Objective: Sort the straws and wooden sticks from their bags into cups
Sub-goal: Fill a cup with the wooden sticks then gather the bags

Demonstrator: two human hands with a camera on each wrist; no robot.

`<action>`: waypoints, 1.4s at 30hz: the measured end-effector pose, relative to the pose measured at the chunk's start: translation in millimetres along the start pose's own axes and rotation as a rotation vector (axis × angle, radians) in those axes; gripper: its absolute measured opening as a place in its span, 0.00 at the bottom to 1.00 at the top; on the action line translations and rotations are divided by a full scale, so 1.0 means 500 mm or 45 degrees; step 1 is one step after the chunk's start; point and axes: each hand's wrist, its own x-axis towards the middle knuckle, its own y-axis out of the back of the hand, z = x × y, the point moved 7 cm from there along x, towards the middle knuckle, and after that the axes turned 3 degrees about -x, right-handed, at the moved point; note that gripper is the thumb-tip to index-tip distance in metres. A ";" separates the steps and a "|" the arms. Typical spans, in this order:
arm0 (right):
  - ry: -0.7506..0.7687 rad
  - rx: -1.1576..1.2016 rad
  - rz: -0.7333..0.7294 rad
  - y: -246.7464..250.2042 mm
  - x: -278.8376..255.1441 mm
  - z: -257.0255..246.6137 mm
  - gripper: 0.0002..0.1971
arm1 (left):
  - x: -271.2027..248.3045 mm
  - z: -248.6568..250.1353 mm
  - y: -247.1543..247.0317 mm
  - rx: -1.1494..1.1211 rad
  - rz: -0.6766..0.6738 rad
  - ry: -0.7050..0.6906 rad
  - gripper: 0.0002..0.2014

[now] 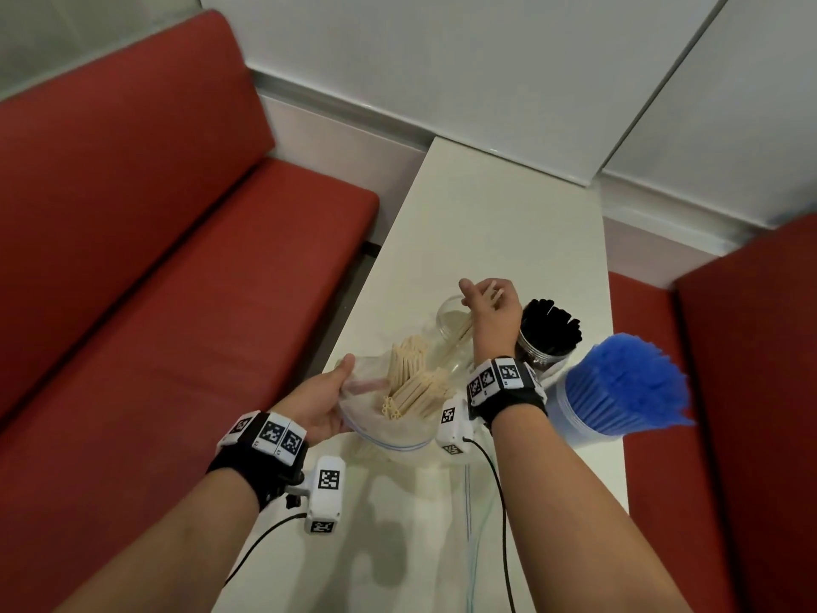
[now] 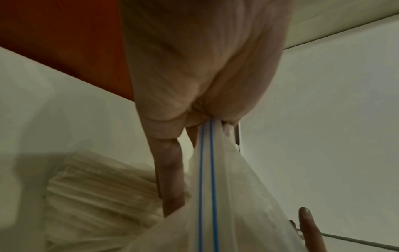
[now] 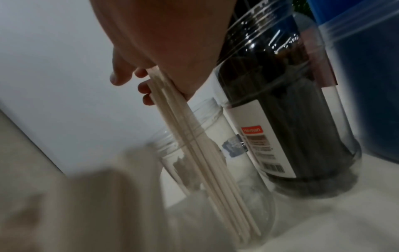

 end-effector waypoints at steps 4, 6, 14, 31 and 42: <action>0.072 -0.001 -0.006 0.020 -0.010 -0.022 0.09 | -0.003 0.000 -0.010 0.014 -0.024 -0.006 0.28; 0.156 0.007 -0.031 0.028 -0.026 -0.047 0.09 | -0.005 -0.001 -0.012 0.016 -0.037 -0.005 0.28; 0.337 0.049 0.080 0.074 -0.193 -0.055 0.09 | -0.025 -0.006 -0.006 0.032 -0.084 -0.034 0.30; -0.210 0.020 -0.123 0.007 -0.379 0.132 0.20 | -0.045 -0.063 -0.028 0.106 -0.200 -0.072 0.34; -0.017 -0.127 -0.222 0.005 -0.352 0.052 0.24 | -0.058 -0.044 -0.041 0.034 -0.201 -0.144 0.29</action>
